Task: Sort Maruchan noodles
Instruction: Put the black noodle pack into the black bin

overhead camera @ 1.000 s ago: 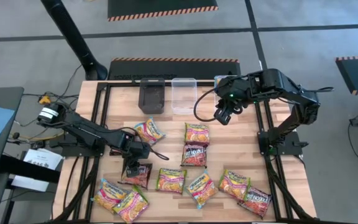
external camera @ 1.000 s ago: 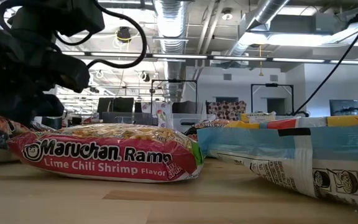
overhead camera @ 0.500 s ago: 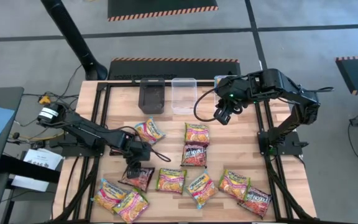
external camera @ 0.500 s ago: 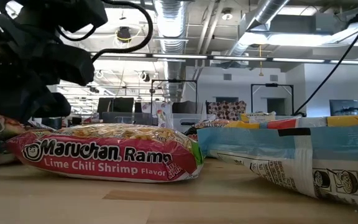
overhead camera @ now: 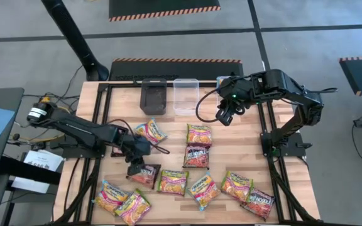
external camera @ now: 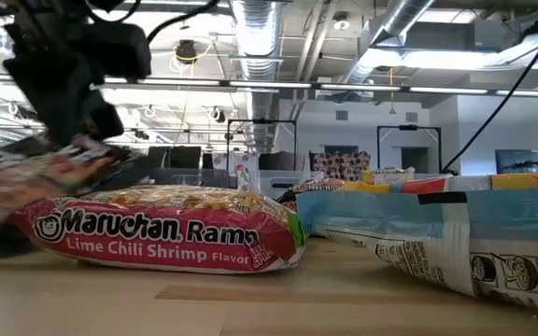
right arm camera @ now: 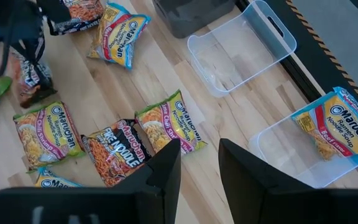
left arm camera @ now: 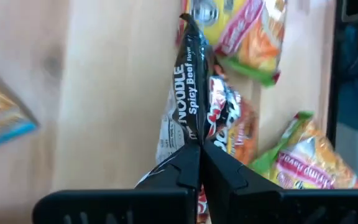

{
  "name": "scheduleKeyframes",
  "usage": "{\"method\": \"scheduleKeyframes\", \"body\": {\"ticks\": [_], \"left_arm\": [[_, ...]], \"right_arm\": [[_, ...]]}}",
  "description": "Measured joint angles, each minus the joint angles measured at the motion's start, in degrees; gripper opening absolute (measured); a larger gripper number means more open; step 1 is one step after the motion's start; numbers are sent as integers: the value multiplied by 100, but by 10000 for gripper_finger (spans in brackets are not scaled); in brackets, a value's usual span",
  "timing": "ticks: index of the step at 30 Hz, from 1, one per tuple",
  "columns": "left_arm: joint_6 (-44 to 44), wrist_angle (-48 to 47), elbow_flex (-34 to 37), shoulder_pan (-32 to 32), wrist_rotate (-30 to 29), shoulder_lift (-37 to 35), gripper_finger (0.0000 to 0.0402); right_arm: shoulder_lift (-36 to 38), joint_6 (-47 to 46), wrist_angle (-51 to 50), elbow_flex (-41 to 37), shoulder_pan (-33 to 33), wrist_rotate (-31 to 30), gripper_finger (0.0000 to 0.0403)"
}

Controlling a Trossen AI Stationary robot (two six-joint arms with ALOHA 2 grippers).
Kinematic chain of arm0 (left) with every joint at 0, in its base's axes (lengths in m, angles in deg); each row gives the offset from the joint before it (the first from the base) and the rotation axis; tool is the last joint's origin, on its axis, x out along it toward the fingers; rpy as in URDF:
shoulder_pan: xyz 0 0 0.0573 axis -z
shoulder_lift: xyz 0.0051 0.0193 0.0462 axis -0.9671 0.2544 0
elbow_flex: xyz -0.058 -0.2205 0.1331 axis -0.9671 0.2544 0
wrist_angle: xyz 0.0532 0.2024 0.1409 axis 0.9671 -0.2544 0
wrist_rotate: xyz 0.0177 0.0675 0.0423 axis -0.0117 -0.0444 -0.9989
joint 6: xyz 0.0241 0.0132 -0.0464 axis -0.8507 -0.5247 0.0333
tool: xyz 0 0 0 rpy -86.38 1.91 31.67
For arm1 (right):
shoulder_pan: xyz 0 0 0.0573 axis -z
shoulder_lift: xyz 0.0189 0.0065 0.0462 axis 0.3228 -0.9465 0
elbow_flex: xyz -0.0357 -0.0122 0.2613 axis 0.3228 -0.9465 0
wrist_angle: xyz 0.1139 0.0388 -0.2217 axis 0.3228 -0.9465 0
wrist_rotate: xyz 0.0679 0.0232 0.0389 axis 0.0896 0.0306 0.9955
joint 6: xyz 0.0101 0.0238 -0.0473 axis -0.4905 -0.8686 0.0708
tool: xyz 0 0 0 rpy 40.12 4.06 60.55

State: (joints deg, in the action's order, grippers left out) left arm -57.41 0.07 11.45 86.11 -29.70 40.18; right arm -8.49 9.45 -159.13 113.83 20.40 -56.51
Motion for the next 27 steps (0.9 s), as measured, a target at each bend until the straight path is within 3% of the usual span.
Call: {"method": "scheduleKeyframes", "body": {"ticks": [13, 27], "left_arm": [[-149, -22, 1, -364, -525, -544, 0], [-308, -139, -1, -431, -671, 49, 1]], "right_arm": [[0, 3, 196, 0, 0, -22, 132], [2, 1, 229, 0, 1, -21, 132]]}}
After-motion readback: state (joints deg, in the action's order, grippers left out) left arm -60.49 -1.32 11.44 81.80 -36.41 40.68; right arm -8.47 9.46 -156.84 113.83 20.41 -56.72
